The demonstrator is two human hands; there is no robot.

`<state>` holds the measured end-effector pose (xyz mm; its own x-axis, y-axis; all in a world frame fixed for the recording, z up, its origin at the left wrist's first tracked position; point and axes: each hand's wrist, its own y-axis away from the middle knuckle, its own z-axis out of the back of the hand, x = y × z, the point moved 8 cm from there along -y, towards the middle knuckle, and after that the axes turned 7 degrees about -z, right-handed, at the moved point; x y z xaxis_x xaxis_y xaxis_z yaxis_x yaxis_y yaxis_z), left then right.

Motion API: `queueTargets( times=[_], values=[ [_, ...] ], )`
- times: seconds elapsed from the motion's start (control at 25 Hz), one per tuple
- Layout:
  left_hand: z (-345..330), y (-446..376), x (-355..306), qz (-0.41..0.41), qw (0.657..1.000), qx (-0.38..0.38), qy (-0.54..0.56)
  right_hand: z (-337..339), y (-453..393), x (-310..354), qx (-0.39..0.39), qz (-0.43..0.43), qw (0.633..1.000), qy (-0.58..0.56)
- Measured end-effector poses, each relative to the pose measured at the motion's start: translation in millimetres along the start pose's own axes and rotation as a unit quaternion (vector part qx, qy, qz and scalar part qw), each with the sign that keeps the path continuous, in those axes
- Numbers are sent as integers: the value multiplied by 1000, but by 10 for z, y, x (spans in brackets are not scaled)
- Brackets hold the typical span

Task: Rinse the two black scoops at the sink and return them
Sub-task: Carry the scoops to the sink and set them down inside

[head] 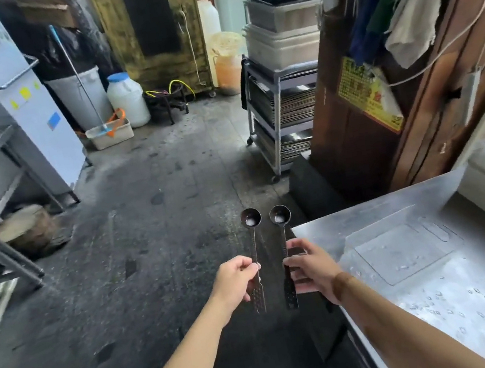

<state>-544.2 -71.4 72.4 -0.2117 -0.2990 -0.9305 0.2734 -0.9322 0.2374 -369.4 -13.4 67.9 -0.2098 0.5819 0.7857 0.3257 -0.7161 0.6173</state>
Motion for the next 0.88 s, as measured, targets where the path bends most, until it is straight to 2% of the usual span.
queueTargets(
  times=[0.48,0.8,0.88],
  values=[
    [2448,1015,929,38,979,-196,51,-2781,-14,-82,127,13,984,122],
    [3705,1883,1555,56,926,-357,107,-4467,252,-314,231,16,948,220],
    [3894,2028,1632,55,917,-379,113,-4748,291,-317,250,22,941,227]
  ],
)
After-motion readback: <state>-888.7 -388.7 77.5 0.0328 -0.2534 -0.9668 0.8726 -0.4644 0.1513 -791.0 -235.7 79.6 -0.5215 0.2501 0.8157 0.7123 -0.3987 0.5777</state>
